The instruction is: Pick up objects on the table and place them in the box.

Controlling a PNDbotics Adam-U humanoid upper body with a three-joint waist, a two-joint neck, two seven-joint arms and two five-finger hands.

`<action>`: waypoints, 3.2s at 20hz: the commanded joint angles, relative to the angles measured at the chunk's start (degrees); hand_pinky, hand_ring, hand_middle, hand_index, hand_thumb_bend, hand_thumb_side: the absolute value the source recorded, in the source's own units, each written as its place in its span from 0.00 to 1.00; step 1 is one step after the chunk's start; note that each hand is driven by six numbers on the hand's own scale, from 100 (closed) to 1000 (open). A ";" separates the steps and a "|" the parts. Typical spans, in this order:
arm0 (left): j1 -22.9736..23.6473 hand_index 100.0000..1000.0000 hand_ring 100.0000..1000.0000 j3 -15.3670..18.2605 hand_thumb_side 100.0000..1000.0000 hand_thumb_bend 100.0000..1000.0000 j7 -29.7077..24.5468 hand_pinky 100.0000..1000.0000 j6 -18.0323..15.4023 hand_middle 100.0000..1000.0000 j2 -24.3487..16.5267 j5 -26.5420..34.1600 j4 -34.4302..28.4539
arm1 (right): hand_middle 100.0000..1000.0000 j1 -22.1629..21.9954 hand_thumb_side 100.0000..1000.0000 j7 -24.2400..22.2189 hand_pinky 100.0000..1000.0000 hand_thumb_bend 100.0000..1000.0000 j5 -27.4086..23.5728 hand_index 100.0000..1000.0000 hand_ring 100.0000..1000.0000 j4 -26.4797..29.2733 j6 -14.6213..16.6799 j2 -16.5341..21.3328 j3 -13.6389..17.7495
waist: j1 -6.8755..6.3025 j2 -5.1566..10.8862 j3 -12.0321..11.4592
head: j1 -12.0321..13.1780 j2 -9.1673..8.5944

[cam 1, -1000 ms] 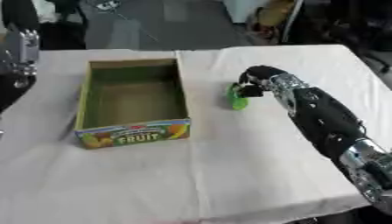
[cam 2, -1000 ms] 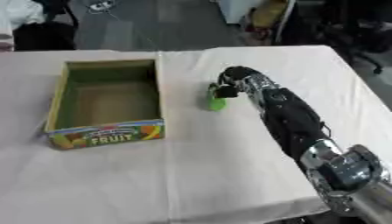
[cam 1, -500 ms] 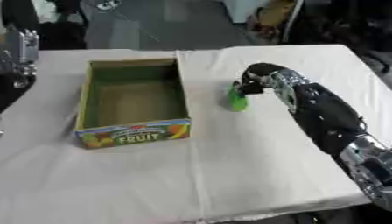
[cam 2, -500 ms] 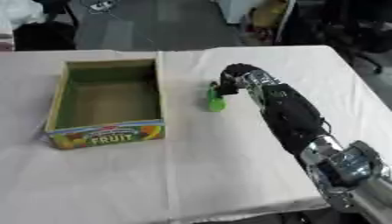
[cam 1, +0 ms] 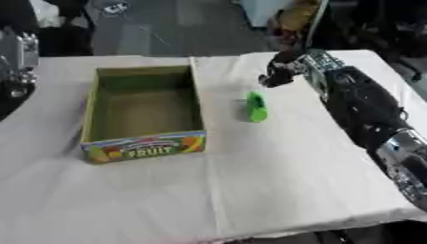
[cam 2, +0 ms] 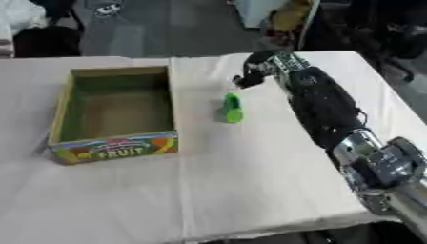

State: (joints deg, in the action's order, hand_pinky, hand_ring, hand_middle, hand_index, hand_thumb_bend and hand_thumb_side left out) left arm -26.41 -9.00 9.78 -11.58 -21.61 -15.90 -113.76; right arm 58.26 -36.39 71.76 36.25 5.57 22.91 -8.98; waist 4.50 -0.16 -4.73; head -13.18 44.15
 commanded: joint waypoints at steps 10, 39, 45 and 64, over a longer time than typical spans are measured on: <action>-0.85 0.87 0.64 0.14 0.52 0.28 -0.06 0.64 -0.10 0.84 -0.05 0.00 -0.84 | 0.98 0.56 1.00 -13.36 1.00 0.13 -11.63 0.94 1.00 0.84 2.78 1.71 -1.20 | -0.18 0.71 -0.09 | -0.91 -0.03; -2.20 0.87 0.64 0.18 0.52 0.28 0.09 0.64 -0.37 0.84 0.87 0.13 -0.84 | 0.82 2.45 1.00 -15.58 0.92 0.08 -3.93 0.83 0.91 4.49 2.29 0.90 -2.42 | -0.05 0.06 -1.23 | -2.85 -0.03; -2.81 0.87 0.64 0.17 0.52 0.29 0.09 0.64 -0.43 0.84 1.32 0.24 -0.84 | 0.81 2.70 1.00 -15.58 0.80 0.05 -3.88 0.80 0.90 4.60 2.17 0.98 -2.38 | 0.13 -0.31 -1.77 | -3.77 -0.03; -3.72 0.87 0.64 0.32 0.51 0.29 0.29 0.65 -0.63 0.84 1.76 0.17 -0.84 | 0.82 1.27 1.00 -15.58 0.78 0.09 -1.94 0.86 0.91 3.59 2.03 0.19 -2.27 | 0.34 -0.84 -2.31 | -3.28 -0.03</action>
State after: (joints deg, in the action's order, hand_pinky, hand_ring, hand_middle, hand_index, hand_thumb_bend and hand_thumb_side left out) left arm -29.41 -8.99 10.08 -12.02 -19.61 -15.85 -113.76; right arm 58.89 -51.93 69.52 39.74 7.64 22.53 -11.47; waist 5.06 -1.48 -7.14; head -16.15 44.15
